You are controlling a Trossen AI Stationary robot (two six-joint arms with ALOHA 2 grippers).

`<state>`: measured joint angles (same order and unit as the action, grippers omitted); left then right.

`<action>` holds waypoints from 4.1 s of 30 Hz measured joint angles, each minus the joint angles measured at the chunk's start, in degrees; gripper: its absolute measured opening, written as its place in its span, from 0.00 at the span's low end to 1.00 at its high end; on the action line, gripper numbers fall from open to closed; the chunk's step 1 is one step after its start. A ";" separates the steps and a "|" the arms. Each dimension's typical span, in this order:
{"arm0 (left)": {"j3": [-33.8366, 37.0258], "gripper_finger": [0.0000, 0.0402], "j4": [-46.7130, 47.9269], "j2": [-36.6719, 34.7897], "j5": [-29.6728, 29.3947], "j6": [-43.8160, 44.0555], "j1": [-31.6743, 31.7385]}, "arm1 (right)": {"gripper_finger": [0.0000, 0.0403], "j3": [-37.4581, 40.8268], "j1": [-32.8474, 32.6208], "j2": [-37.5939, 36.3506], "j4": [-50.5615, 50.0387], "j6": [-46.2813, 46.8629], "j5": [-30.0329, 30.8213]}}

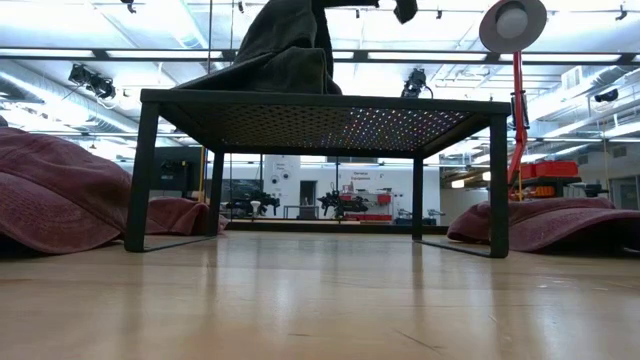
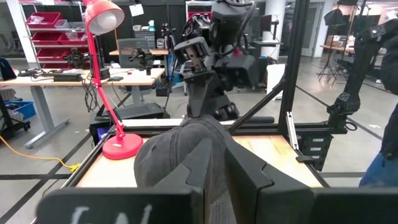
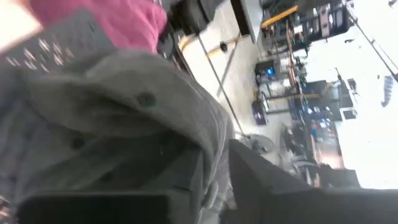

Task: Pick & Place hat
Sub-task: Stack the right black cap on top of the black cap on the shelf, then put the right red cap on the shelf

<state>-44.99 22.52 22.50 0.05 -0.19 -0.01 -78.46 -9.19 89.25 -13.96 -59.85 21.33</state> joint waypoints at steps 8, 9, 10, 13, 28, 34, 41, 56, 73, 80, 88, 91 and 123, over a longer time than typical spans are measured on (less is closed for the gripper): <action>0.00 0.12 0.00 0.00 0.02 -0.02 -0.02 | 0.45 -0.02 0.00 -2.89 -5.93 9.27 -2.93; 0.00 0.12 0.02 -0.01 0.01 0.00 -0.02 | 0.47 -0.02 0.00 -3.41 -7.39 10.20 -2.94; 0.00 0.12 0.02 0.00 0.02 0.00 0.00 | 0.50 -0.01 0.00 -3.87 -8.77 11.10 -2.93; 0.00 0.12 0.04 -0.01 0.02 -0.01 -0.01 | 0.56 0.00 0.00 -5.54 -12.35 13.66 -2.96; 0.00 0.12 0.02 0.00 0.01 -0.01 -0.02 | 0.58 1.89 0.00 -12.46 -24.28 24.87 -2.97; 0.00 0.12 0.02 -0.01 0.02 -0.01 -0.01 | 0.58 8.72 -0.28 -14.42 -24.35 24.95 -5.67; 0.00 0.12 0.02 0.00 0.00 -0.02 -0.02 | 0.58 14.14 -0.84 -15.34 -24.63 28.02 -5.91; 0.00 0.12 0.00 0.00 0.00 0.00 -0.02 | 0.58 14.91 -0.81 -15.34 -25.80 30.92 -5.80; 0.00 0.12 0.00 0.00 0.00 0.00 -0.02 | 0.58 14.91 -0.81 -15.31 -26.01 34.32 -5.78; 0.00 0.12 0.01 -0.01 0.01 -0.01 -0.01 | 0.58 14.91 -0.81 -15.31 -28.19 37.15 -5.78; 0.00 0.12 0.02 -0.02 0.00 -0.01 -0.01 | 0.58 14.37 -0.81 -15.44 -33.34 43.12 -2.90; 0.00 0.12 0.00 -0.01 0.01 0.00 -0.01 | 0.58 13.92 -0.74 -16.38 -34.27 44.52 -1.41; 0.00 0.12 0.02 -0.01 0.00 -0.01 -0.02 | 0.58 12.44 21.07 -29.31 -59.35 55.81 -15.91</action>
<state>-44.99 22.55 22.49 0.05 -0.20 -0.03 -66.02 11.87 59.93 -73.31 -4.04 5.42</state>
